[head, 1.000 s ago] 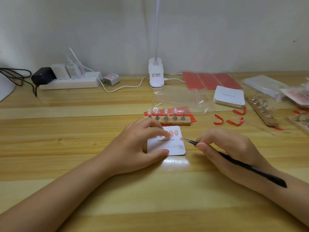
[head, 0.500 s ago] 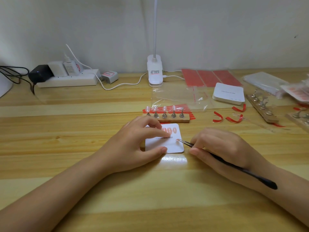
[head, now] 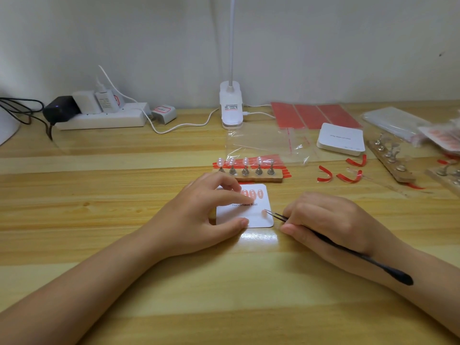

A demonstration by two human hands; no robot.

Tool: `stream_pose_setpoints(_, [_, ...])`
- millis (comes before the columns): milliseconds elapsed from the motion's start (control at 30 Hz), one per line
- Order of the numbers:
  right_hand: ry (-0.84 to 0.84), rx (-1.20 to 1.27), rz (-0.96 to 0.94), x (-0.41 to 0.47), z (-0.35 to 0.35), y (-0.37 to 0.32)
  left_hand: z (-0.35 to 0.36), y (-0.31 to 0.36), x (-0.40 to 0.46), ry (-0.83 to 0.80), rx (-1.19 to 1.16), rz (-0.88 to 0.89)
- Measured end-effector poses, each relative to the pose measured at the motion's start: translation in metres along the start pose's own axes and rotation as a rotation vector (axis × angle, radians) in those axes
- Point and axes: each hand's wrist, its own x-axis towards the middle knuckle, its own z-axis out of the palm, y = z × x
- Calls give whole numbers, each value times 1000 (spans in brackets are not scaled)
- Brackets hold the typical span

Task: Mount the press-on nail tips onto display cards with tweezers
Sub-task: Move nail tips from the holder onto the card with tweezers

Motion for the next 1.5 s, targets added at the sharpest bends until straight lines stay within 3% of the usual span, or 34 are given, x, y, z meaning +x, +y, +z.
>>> stream_pose_setpoints(567, [-25, -72, -105, 4, -1, -2, 0, 0, 0, 2, -5, -1])
stream_pose_setpoints(833, [-53, -52, -60, 4, 0, -4, -1, 0, -1, -4, -8, 6])
stream_pose_setpoints(1067, [-24, 88, 94, 0, -5, -5, 0, -1, -1, 3, 4, 9])
stream_pose_setpoints(1300, [350, 447, 496, 3, -12, -8, -1, 0, -1, 22, 18, -3])
stream_pose_setpoints(1500, [179, 336, 623, 13, -5, -7, 0, 2, -2, 40, 144, -4])
